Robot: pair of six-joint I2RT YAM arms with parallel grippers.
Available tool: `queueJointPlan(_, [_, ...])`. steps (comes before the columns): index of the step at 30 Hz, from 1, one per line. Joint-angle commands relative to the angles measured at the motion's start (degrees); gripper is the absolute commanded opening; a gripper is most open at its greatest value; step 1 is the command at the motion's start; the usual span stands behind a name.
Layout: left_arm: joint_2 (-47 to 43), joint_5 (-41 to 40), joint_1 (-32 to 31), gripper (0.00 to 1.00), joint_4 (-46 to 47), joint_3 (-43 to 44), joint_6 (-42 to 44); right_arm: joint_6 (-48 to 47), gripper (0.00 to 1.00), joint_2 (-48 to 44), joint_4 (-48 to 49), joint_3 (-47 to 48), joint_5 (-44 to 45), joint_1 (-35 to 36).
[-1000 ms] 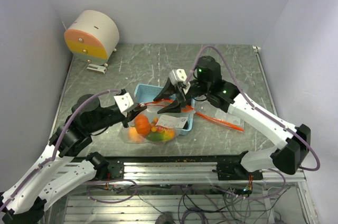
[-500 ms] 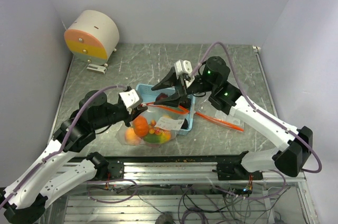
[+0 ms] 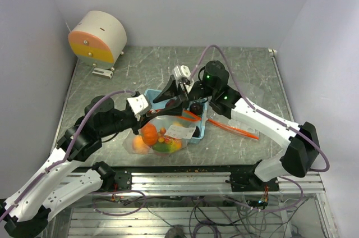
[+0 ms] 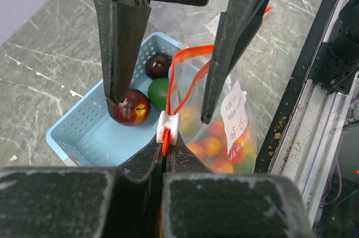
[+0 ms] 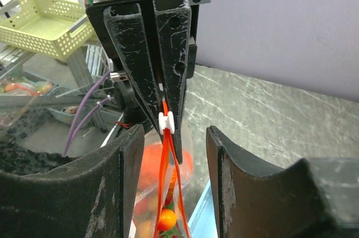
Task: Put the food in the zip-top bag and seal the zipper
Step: Zip the zipper food storage bag.
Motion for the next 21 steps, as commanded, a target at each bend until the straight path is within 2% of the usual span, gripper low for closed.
queueJointPlan(1, [-0.8,0.8,-0.1,0.07,1.1,2.2,-0.2,1.8,0.48,0.8,3.8,1.4,-2.5,1.1])
queueJointPlan(14, [-0.7,0.9,-0.1,0.07,1.7,1.8,-0.3,1.5,0.39,3.2,3.0,2.7,-2.2,2.1])
queueJointPlan(21, [-0.9,0.7,-0.1,0.07,1.7,1.6,-0.3,1.2,0.19,3.1,2.2,2.8,-1.4,2.1])
